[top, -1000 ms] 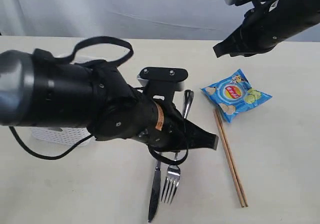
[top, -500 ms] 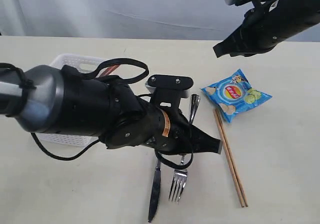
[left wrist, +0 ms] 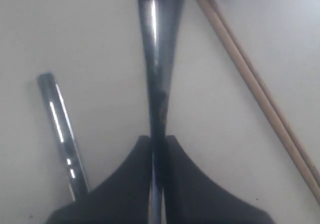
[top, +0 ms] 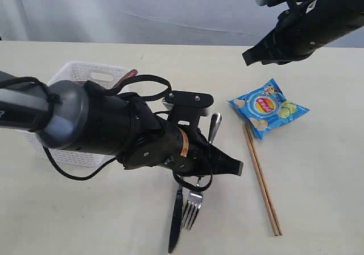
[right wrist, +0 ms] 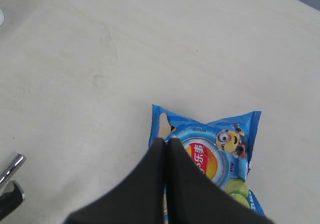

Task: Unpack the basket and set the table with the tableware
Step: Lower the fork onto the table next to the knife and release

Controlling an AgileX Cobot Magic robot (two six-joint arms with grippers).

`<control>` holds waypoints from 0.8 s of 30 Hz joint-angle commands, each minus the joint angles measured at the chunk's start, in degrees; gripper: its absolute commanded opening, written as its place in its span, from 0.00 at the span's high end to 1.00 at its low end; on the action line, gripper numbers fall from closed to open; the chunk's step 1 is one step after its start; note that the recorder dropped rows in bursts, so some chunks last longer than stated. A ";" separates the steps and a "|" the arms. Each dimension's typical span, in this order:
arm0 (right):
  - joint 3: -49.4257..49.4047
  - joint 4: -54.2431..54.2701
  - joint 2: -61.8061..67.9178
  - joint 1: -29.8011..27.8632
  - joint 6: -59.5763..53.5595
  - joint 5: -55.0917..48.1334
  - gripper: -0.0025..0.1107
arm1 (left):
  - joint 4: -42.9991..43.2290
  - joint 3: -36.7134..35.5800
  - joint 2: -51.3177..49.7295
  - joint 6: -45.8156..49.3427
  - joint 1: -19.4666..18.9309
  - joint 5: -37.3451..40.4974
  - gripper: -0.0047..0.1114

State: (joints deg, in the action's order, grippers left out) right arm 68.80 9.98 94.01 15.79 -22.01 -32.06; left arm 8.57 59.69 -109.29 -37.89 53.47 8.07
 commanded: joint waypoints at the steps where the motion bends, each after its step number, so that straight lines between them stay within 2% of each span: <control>1: -0.25 -0.16 -0.43 -0.37 0.15 -0.53 0.98 | 1.75 -0.26 0.09 0.63 -1.07 2.49 0.96; 8: -0.25 0.00 -0.43 -0.37 0.15 -0.61 0.98 | 3.30 -0.26 0.09 0.63 -3.70 2.75 0.96; 15: -0.25 0.34 -0.43 -0.37 0.02 -0.61 0.98 | 3.62 -0.26 0.09 3.63 -4.76 -9.30 0.96; 24: -0.25 0.52 -0.43 -0.37 0.02 -0.61 0.98 | 3.62 -0.26 -0.05 5.03 -8.03 -12.82 0.96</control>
State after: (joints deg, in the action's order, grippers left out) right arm 68.80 10.22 94.01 15.79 -22.01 -32.39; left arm 11.72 59.69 -109.29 -33.35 46.71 -3.24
